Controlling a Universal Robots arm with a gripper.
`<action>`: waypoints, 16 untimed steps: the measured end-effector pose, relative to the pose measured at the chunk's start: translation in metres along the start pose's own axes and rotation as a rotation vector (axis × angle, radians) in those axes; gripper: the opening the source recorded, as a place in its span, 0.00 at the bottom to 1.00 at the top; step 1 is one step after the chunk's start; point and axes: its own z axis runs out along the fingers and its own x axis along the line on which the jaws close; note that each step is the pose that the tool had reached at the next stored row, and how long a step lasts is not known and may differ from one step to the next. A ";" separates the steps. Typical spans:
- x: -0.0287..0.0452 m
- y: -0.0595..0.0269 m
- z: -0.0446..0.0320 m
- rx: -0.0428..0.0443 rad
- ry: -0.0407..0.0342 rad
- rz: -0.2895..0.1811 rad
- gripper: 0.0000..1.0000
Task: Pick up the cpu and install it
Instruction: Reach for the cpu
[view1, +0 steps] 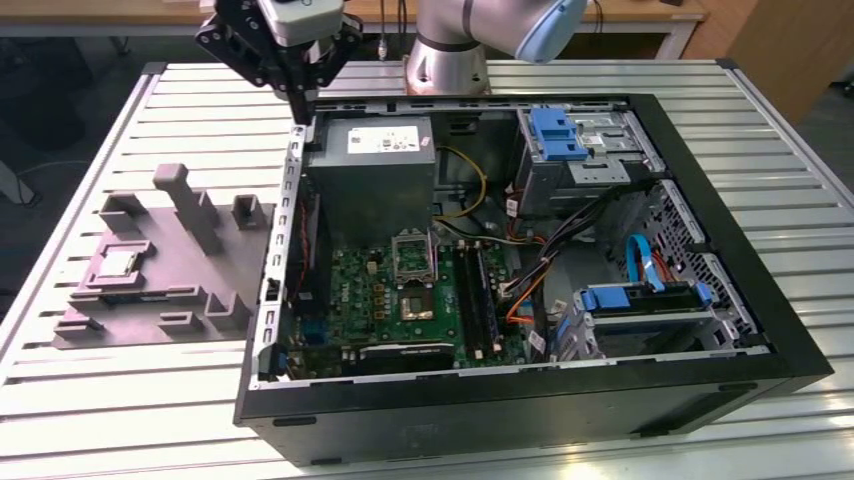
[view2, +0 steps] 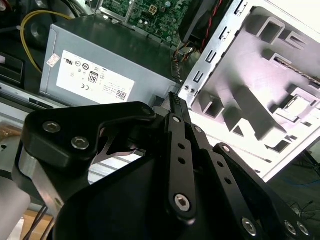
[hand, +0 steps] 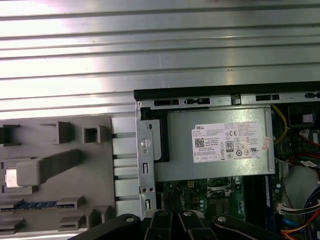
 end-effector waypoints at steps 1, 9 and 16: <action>0.0002 0.0000 0.0000 0.0000 0.0000 0.000 0.11; 0.0019 -0.0001 -0.0001 0.0000 0.0000 0.000 0.11; 0.0036 -0.0003 -0.0001 0.0000 0.0001 0.000 0.11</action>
